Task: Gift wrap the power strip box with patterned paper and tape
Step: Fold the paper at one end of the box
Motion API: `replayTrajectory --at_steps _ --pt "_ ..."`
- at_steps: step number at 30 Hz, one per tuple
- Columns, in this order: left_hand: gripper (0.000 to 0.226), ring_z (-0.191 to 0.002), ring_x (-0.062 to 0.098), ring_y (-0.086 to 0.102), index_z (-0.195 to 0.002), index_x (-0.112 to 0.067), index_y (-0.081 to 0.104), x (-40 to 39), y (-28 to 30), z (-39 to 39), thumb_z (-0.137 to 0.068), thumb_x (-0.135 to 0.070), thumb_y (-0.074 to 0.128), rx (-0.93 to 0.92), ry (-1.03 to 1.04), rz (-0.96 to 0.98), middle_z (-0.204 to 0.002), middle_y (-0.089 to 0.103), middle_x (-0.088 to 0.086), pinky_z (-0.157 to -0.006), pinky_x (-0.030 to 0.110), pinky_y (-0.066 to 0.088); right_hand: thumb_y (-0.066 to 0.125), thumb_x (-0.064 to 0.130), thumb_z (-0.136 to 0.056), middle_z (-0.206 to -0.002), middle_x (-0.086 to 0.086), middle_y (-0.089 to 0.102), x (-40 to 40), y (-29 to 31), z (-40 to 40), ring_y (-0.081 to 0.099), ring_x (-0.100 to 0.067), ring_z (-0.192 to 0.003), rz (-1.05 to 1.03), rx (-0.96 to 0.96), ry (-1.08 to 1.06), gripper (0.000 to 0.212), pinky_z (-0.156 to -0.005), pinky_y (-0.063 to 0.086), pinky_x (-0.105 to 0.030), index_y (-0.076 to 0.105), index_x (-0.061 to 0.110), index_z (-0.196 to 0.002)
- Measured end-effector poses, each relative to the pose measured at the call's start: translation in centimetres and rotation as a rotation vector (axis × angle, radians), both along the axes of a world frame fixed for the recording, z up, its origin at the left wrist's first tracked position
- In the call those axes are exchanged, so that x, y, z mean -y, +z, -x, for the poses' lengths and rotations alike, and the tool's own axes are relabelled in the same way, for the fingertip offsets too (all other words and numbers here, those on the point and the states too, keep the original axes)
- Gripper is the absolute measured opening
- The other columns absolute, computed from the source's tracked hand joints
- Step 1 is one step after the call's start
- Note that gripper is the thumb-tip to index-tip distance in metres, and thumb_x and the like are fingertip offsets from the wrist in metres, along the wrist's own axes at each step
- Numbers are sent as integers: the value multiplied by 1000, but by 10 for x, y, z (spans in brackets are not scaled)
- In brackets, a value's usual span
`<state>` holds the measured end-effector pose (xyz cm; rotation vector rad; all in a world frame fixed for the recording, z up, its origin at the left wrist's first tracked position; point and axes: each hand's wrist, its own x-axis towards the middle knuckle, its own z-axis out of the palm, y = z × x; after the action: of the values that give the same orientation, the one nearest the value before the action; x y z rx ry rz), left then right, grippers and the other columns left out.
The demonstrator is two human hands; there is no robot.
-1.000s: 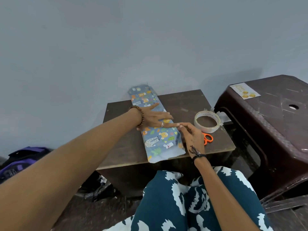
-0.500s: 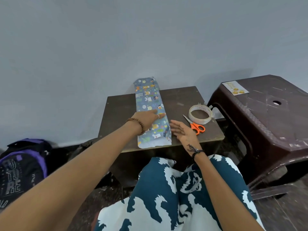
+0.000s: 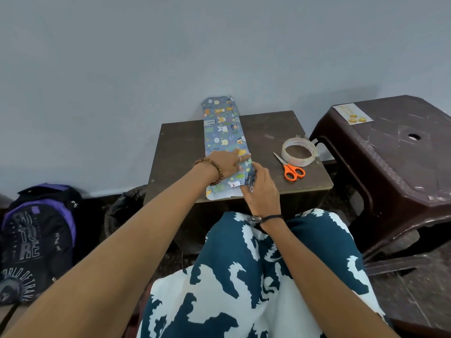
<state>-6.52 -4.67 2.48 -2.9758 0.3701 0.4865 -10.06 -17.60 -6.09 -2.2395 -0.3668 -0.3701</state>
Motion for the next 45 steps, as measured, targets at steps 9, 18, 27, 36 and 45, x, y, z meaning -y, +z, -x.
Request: replayTrajectory --at_steps 9,18,27,36,45 --pt "50 -141 31 17 -148 -29 -1 2 -3 4 -102 -33 18 -10 -43 -99 -156 -1 9 -99 43 37 56 10 -88 -116 -16 62 1 -2 1 60 -32 -104 76 26 -50 44 -84 47 -39 47 1 -131" --pt "50 -139 32 19 -148 -29 0 5 -6 4 -102 -32 19 -7 -19 -111 -156 0 11 -101 46 33 35 -3 -94 -150 -9 31 10 2 6 62 -38 -92 335 -58 30 53 -72 46 -39 27 11 -145" --pt "55 -144 19 2 -147 -27 17 -4 -36 40 -98 -30 43 231 271 700 -157 5 3 -114 37 -3 42 -2 -91 -89 -23 65 17 1 12 58 -41 -75 57 -77 11 49 -68 47 -43 45 17 -137" --pt "68 -117 16 49 -133 -10 40 -12 -87 84 -75 -10 75 631 855 1261 -130 47 7 -86 -1 31 58 20 -90 -120 -7 56 9 -8 3 57 -24 -106 -76 -58 5 41 -76 44 -32 50 10 -129" --pt "24 -83 6 47 -107 -10 51 -13 -93 80 -86 -6 61 805 703 1060 -103 44 -3 -70 8 36 62 19 -85 -109 -7 60 7 -11 -3 62 -25 -89 -35 -10 -48 32 -68 48 -34 56 10 -116"
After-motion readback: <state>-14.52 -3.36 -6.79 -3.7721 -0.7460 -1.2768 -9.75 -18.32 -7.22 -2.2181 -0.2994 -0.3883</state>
